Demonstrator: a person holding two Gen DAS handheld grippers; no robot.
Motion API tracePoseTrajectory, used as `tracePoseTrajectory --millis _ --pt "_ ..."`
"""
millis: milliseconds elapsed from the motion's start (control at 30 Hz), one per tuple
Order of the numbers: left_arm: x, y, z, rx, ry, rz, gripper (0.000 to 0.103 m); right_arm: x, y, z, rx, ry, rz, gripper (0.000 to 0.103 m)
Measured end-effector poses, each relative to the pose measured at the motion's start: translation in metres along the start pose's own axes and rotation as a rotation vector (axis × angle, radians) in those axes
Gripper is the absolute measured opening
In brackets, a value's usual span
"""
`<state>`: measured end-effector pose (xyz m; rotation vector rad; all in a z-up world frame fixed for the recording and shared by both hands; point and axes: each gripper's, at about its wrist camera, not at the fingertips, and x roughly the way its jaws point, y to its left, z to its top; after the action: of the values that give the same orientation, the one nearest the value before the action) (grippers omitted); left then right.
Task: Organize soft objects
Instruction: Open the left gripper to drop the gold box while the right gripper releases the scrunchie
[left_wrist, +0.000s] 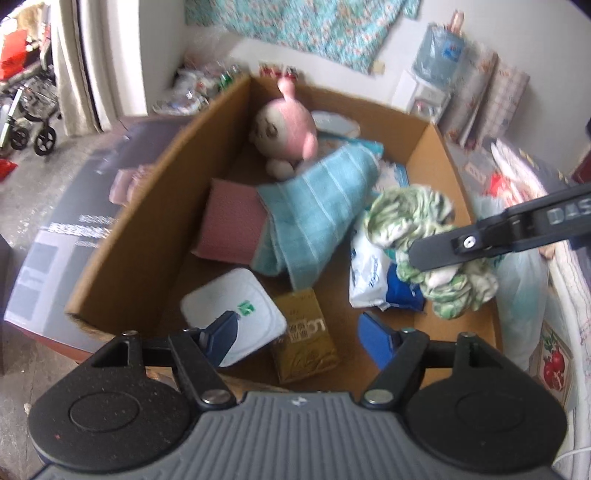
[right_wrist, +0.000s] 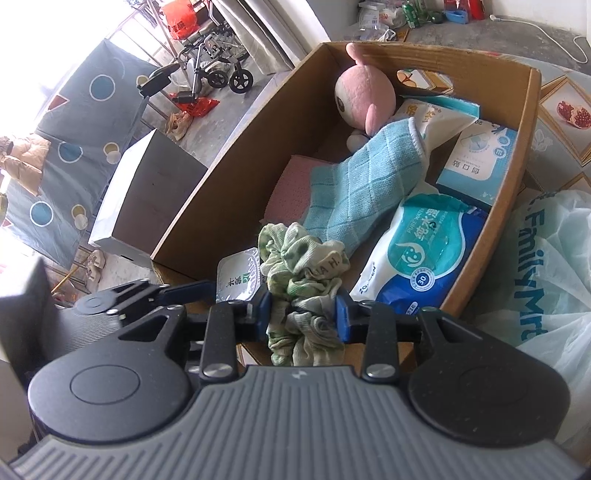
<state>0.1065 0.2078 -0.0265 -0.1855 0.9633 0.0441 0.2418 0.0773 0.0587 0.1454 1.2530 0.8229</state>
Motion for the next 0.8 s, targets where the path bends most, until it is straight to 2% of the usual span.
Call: tracePoseTrajectory --millis 100,200,267,433,633,800 --pt "-0.016 0.006 -0.005 -0.02 -0.059 0.031 0.073 0.009 0.003 0.0 -0.006 0.043 -0.004 0.034" --pt "-0.029 0.012 -0.01 -0.045 -0.104 0.057 0.073 0.022 0.008 -0.002 -0.019 0.103 -0.022 0.04" --pt "-0.035 0.016 -0.012 -0.058 -0.123 0.067 0.073 0.03 0.011 -0.005 -0.036 0.128 -0.062 0.049" --pt "-0.042 0.021 -0.017 -0.067 -0.142 0.083 0.073 0.035 0.013 -0.01 -0.051 0.139 -0.085 0.052" --pt "-0.046 0.017 -0.023 -0.073 -0.156 0.064 0.073 0.014 0.013 -0.017 -0.071 0.079 -0.094 0.053" --pt "-0.05 0.007 -0.028 -0.06 -0.181 0.046 0.074 -0.029 0.004 -0.033 -0.07 -0.053 -0.062 0.053"
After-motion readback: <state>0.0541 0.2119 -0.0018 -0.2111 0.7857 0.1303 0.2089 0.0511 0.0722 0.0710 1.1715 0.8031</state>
